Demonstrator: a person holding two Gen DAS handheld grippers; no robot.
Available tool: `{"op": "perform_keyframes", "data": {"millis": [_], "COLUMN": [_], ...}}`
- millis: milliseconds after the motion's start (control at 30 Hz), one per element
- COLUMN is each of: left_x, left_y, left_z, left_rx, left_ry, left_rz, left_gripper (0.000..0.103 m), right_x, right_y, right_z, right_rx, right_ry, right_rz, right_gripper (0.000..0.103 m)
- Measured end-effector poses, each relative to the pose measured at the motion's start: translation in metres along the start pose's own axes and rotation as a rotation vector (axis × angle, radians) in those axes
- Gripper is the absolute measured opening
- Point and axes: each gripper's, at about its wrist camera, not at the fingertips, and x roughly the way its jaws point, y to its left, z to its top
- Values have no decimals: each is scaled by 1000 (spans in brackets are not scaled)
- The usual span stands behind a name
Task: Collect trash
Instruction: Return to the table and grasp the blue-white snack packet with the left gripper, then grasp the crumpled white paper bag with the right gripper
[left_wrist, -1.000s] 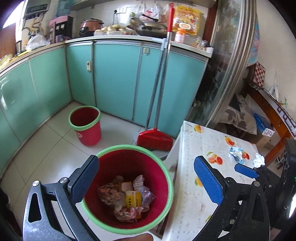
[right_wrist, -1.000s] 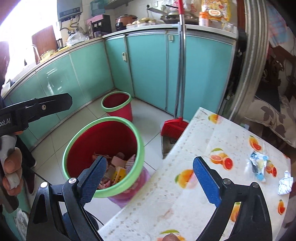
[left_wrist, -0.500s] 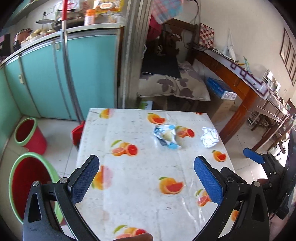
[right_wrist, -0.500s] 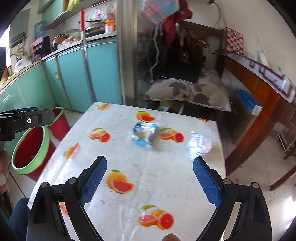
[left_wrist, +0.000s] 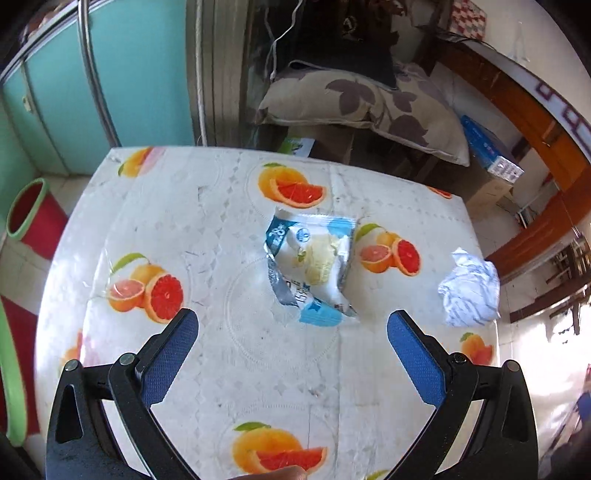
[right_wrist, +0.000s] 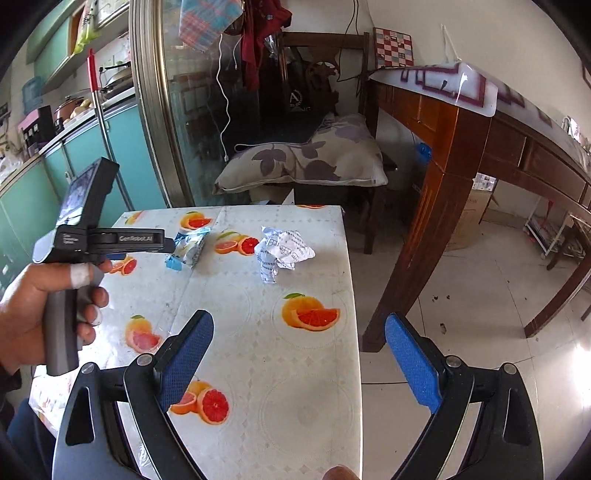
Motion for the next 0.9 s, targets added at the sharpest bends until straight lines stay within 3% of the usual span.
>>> {"op": "perform_keyframes", "data": {"millis": [133, 367, 433, 500, 633, 800, 900], "left_x": [21, 37, 40, 45, 44, 41, 27], "left_y": [6, -12, -16, -20, -24, -22, -17], "left_z": [1, 0, -1, 2, 6, 9, 7], "left_rx": [-52, 32, 51, 69, 95, 101, 114], "left_ry": [12, -6, 2, -1, -16, -24, -58], "left_rz": [14, 59, 75, 99, 102, 71, 69], "left_gripper": [103, 101, 84, 75, 38, 20, 17], "right_x": [4, 9, 9, 9, 9, 13, 19], "right_y": [-2, -5, -5, -5, -8, -7, -4], "right_z": [-6, -10, -11, -11, -11, -8, -2], "right_rx": [19, 42, 50, 51, 48, 36, 20], "right_ry": [5, 15, 19, 22, 25, 22, 15], "right_rz": [10, 14, 17, 15, 7, 1, 7], "right_gripper": [95, 95, 95, 95, 95, 95, 95]}}
